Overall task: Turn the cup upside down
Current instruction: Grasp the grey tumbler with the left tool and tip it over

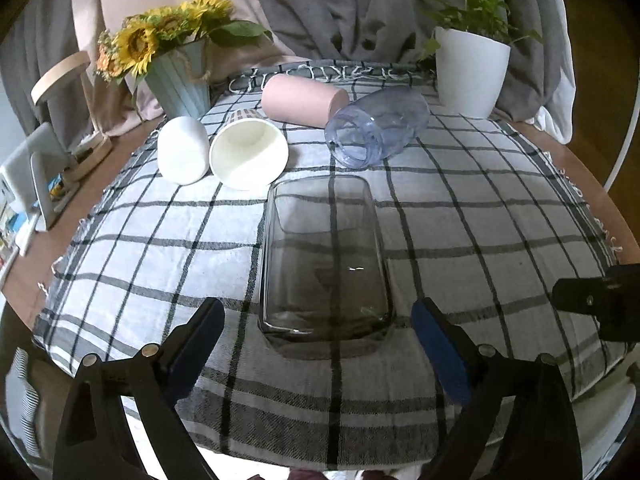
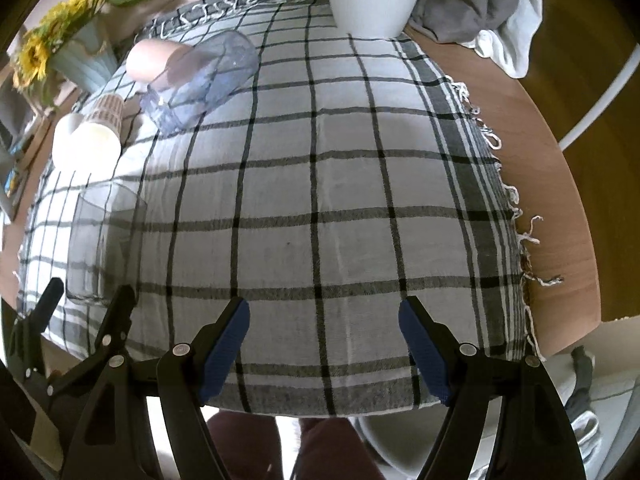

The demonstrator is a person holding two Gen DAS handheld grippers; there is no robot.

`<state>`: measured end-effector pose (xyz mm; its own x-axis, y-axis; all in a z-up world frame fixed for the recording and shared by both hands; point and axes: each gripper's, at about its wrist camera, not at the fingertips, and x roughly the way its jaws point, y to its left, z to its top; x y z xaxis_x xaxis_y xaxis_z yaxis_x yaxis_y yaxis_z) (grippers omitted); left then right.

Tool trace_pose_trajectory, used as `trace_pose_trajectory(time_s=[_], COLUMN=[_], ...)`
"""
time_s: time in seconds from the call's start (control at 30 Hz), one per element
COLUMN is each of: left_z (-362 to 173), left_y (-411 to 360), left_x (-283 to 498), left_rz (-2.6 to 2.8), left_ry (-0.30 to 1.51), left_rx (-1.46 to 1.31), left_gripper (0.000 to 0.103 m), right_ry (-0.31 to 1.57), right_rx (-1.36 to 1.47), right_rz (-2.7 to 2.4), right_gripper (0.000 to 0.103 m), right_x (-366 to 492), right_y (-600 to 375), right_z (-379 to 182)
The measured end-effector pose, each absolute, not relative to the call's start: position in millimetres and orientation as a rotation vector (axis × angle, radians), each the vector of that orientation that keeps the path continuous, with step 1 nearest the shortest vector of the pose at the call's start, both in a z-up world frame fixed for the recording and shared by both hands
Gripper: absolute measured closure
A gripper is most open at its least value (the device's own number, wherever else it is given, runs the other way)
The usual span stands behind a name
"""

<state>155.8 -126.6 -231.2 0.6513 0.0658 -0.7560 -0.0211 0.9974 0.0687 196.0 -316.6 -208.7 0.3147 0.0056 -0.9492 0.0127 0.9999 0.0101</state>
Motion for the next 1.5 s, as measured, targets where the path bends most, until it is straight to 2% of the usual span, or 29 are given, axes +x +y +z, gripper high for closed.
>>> trace_pose_trajectory(time_s=[0.27, 0.53, 0.9, 1.5], left_z=[-237.6, -230.6, -211.4, -185.7], left_y=[-124.9, -123.8, -121.4, -119.8], left_x=[154.2, 158.1, 166.9, 211.6], left_rz=[0.013, 0.000, -0.017, -0.029], left_ry=[0.849, 0.882, 0.882, 0.844], left_rx=[0.025, 0.016, 0.019, 0.036], left_gripper=[0.036, 0.037, 0.037, 0.037], right_ry=[1.289, 1.286, 1.171, 1.116], right_rx=[-0.005, 0.001, 0.004, 0.092], right_rz=[0.001, 0.013, 0.041, 0.029], right_gripper=[0.026, 0.026, 0.026, 0.026], right_x=[193.0, 192.3, 193.7, 213.7], right_y=[-309.7, -307.1, -299.6, -304.4], right_z=[-223.2, -221.7, -192.4, -174.9])
